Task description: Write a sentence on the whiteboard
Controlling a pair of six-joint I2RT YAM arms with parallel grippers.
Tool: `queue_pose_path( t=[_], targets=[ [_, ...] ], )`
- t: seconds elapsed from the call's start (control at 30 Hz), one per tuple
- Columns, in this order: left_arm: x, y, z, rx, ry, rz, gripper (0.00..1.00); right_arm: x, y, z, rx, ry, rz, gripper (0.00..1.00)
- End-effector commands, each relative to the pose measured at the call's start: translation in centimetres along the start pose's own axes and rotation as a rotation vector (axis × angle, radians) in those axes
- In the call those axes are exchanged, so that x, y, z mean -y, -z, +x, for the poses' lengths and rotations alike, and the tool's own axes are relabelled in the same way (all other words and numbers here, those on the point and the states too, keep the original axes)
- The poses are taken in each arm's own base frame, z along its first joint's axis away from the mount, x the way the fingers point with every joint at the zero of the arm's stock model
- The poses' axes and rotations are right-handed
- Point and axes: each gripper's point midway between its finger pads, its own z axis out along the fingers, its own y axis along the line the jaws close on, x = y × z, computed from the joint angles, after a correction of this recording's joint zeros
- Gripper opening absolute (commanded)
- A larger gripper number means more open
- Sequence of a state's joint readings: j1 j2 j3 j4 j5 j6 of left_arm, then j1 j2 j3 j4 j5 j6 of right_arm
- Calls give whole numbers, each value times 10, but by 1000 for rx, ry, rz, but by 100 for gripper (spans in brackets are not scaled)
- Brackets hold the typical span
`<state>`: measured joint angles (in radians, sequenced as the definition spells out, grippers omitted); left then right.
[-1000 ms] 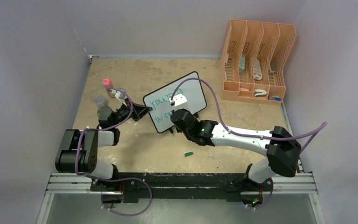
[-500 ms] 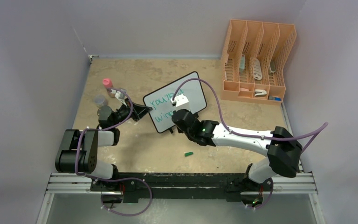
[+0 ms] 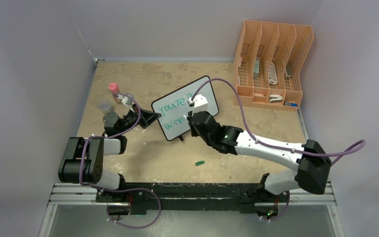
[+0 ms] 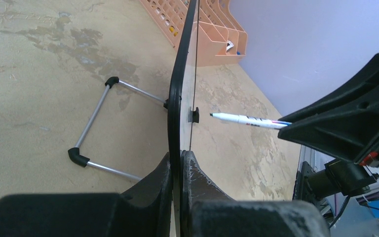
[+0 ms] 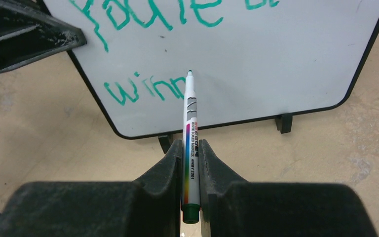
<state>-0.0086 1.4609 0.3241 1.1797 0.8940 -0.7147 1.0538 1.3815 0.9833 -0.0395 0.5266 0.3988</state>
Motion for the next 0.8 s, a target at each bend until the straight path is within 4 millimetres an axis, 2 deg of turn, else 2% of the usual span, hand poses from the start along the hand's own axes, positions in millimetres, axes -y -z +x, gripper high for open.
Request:
queue_pose_path(
  t=[0.0, 0.13, 0.3, 0.57, 0.77],
  targets=[
    [7, -4, -17, 17, -84, 39, 0, 2, -2, -16, 47, -54, -26, 0],
    [10, -5, -16, -3, -88, 66, 0, 2, -6, -13, 36, -62, -27, 0],
    [1, -4, -22, -20, -82, 89, 0, 5, -7, -6, 25, -71, -8, 0],
    [-2, 2, -16, -33, -52, 132, 0, 12, -11, -10, 26, -80, 55, 0],
    [-3, 5, -15, -19, -60, 106, 0, 6, -12, -9, 18, -75, 49, 0]
  ],
)
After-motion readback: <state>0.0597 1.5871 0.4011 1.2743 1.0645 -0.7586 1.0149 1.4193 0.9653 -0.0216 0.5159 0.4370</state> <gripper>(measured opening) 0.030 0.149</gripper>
